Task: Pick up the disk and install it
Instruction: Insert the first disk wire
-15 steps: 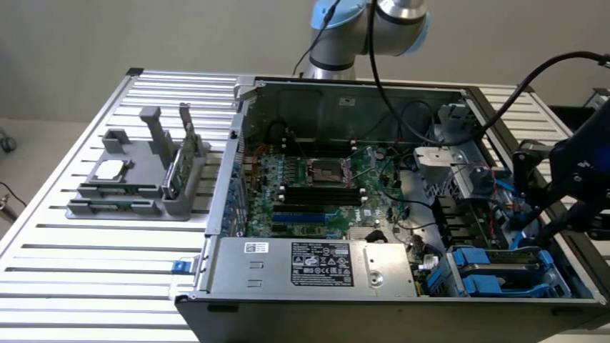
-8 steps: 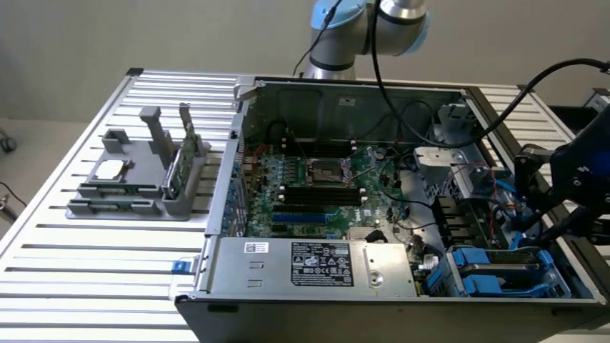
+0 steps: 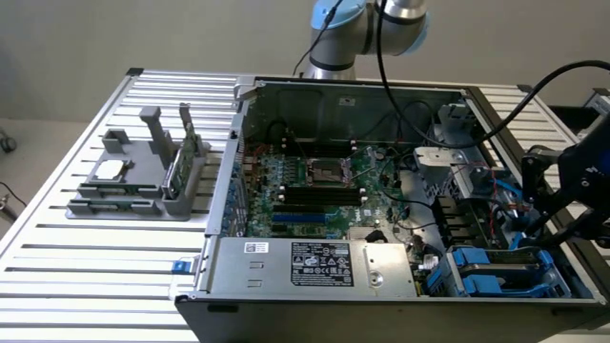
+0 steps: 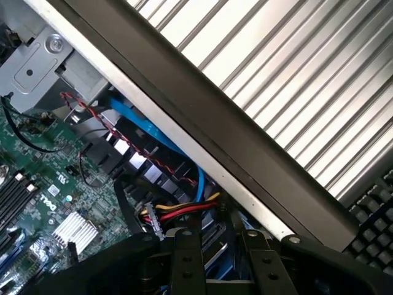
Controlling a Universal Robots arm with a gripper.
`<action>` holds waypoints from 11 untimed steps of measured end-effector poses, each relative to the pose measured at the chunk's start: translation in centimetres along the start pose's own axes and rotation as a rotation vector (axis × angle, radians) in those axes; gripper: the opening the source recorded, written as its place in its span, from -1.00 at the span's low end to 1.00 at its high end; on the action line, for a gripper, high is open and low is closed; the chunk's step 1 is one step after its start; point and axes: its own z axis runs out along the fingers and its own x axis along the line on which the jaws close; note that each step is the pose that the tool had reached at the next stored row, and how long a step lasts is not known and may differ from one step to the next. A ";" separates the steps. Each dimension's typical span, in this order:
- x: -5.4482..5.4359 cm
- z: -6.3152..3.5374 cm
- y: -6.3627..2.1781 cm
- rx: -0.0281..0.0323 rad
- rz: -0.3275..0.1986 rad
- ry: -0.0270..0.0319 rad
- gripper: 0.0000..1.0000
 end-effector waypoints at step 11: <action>-0.3 0.60 0.22 0.0168 0.036 0.0138 -0.39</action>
